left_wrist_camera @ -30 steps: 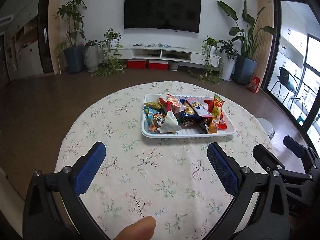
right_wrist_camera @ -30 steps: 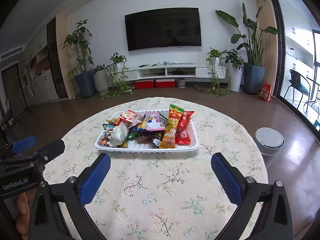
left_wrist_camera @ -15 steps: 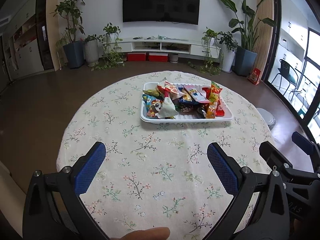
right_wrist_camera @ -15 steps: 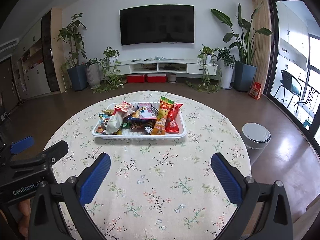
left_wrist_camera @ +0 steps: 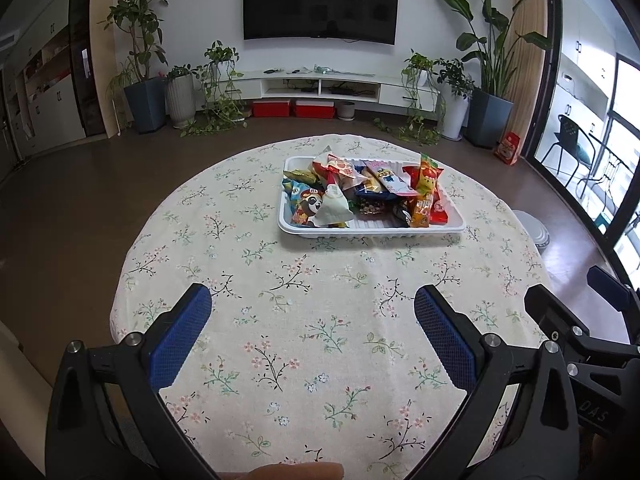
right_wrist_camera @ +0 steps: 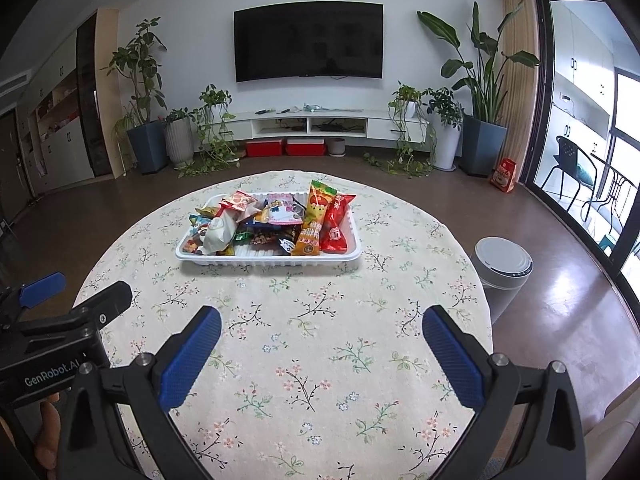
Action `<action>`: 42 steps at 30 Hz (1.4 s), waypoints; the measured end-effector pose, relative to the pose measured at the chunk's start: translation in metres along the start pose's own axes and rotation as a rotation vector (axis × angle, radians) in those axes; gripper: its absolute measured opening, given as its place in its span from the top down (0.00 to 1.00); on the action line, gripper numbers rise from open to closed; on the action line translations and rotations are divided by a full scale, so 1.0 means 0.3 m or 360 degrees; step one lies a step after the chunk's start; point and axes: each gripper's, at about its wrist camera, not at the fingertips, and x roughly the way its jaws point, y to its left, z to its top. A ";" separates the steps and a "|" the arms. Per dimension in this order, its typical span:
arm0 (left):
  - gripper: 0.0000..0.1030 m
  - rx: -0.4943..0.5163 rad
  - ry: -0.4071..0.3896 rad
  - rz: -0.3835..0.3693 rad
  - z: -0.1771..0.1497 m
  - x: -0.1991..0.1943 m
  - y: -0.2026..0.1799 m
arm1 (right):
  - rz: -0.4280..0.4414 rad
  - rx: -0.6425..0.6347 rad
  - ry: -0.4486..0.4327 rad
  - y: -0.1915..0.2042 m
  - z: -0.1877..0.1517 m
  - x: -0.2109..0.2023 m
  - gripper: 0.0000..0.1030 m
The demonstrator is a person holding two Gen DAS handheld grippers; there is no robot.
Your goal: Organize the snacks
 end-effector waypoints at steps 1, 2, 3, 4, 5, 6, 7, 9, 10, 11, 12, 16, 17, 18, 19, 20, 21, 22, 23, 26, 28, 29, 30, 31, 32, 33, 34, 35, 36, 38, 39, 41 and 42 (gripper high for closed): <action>0.00 0.0002 0.0001 0.0000 -0.001 0.000 -0.001 | -0.0002 0.0000 0.0003 0.000 -0.002 0.001 0.00; 0.00 0.0004 0.0003 -0.0003 -0.001 0.001 -0.002 | -0.0003 0.0000 0.0006 -0.001 -0.004 0.002 0.00; 0.00 0.0006 0.0003 -0.0007 -0.002 0.001 -0.003 | -0.0006 0.0000 0.0008 -0.001 -0.006 0.002 0.00; 0.00 0.0007 0.0003 -0.0007 -0.002 0.001 -0.004 | -0.0009 0.0001 0.0010 -0.002 -0.008 0.001 0.00; 0.00 0.0007 0.0002 -0.0006 -0.003 0.002 -0.005 | -0.0010 0.0002 0.0012 -0.002 -0.010 0.001 0.00; 0.00 0.0006 0.0002 -0.0008 -0.003 0.003 -0.005 | -0.0010 0.0002 0.0013 -0.002 -0.011 0.000 0.00; 0.00 0.0006 0.0005 -0.0010 -0.003 0.003 -0.005 | -0.0012 0.0002 0.0014 -0.002 -0.011 0.000 0.00; 0.00 0.0004 0.0005 -0.0008 -0.003 0.000 -0.005 | -0.0013 0.0004 0.0020 -0.002 -0.012 0.000 0.00; 0.00 0.0002 0.0006 -0.0012 -0.003 0.001 -0.006 | -0.0013 0.0006 0.0024 -0.003 -0.013 -0.001 0.00; 0.00 0.0002 0.0008 -0.0012 -0.004 0.002 -0.005 | -0.0014 0.0007 0.0029 -0.004 -0.014 -0.001 0.00; 0.00 0.0003 0.0007 -0.0006 -0.004 0.001 -0.006 | -0.0015 0.0007 0.0032 -0.004 -0.014 -0.001 0.00; 0.00 -0.0001 0.0009 -0.0012 -0.005 0.002 -0.006 | -0.0020 0.0001 0.0045 -0.001 -0.014 0.002 0.00; 0.00 -0.0002 0.0008 -0.0011 -0.006 0.002 -0.007 | -0.0022 -0.0001 0.0047 0.000 -0.015 0.002 0.00; 0.00 0.0000 0.0008 -0.0010 -0.006 0.003 -0.008 | -0.0022 -0.0003 0.0051 0.001 -0.013 0.002 0.00; 0.00 0.0000 0.0009 -0.0013 -0.007 0.002 -0.006 | -0.0022 -0.0004 0.0054 0.002 -0.014 0.002 0.00; 0.00 0.0000 0.0009 -0.0013 -0.007 0.002 -0.007 | -0.0023 -0.0004 0.0058 0.003 -0.012 0.003 0.00; 0.00 -0.0002 0.0008 -0.0013 -0.007 0.001 -0.007 | -0.0023 -0.0004 0.0058 0.003 -0.012 0.003 0.00; 0.00 -0.0002 0.0008 -0.0015 -0.007 0.001 -0.007 | -0.0024 -0.0005 0.0062 0.004 -0.014 0.004 0.00; 0.00 -0.0002 0.0008 -0.0017 -0.007 0.002 -0.008 | -0.0026 -0.0005 0.0066 0.005 -0.014 0.005 0.00; 0.00 -0.0004 0.0008 -0.0019 -0.007 0.002 -0.008 | -0.0026 -0.0005 0.0075 0.006 -0.019 0.005 0.00; 0.00 -0.0005 0.0007 -0.0020 -0.008 0.001 -0.007 | -0.0026 -0.0006 0.0081 0.006 -0.021 0.006 0.00; 0.00 -0.0005 0.0006 -0.0022 -0.008 0.001 -0.007 | -0.0025 -0.0006 0.0084 0.007 -0.022 0.007 0.00; 0.00 -0.0005 0.0005 -0.0025 -0.007 0.000 -0.007 | -0.0025 -0.0007 0.0086 0.007 -0.022 0.007 0.00; 0.00 -0.0006 0.0003 -0.0027 -0.007 -0.003 -0.006 | -0.0025 -0.0007 0.0086 0.008 -0.025 0.006 0.00; 0.00 -0.0007 0.0000 -0.0028 -0.007 -0.004 -0.007 | -0.0025 -0.0008 0.0087 0.008 -0.025 0.007 0.00; 0.00 -0.0006 -0.0001 -0.0028 -0.007 -0.005 -0.008 | -0.0025 -0.0007 0.0088 0.008 -0.025 0.007 0.00; 0.00 -0.0005 -0.0001 -0.0029 -0.007 -0.007 -0.007 | -0.0025 -0.0007 0.0088 0.008 -0.025 0.007 0.00; 0.00 -0.0005 -0.0001 -0.0028 -0.007 -0.006 -0.008 | -0.0026 -0.0008 0.0089 0.008 -0.025 0.007 0.00; 0.00 -0.0006 0.0000 -0.0028 -0.007 -0.006 -0.009 | -0.0026 -0.0007 0.0090 0.009 -0.025 0.007 0.00; 0.00 -0.0006 0.0000 -0.0028 -0.007 -0.007 -0.009 | -0.0026 -0.0007 0.0094 0.008 -0.029 0.007 0.00; 0.00 -0.0006 -0.0001 -0.0028 -0.007 -0.007 -0.009 | -0.0026 -0.0006 0.0096 0.008 -0.032 0.005 0.00; 0.00 -0.0007 -0.0002 -0.0025 -0.007 -0.007 -0.010 | -0.0026 -0.0007 0.0097 0.007 -0.034 0.006 0.00; 0.00 -0.0006 -0.0002 -0.0026 -0.007 -0.007 -0.009 | -0.0026 -0.0007 0.0097 0.007 -0.034 0.006 0.00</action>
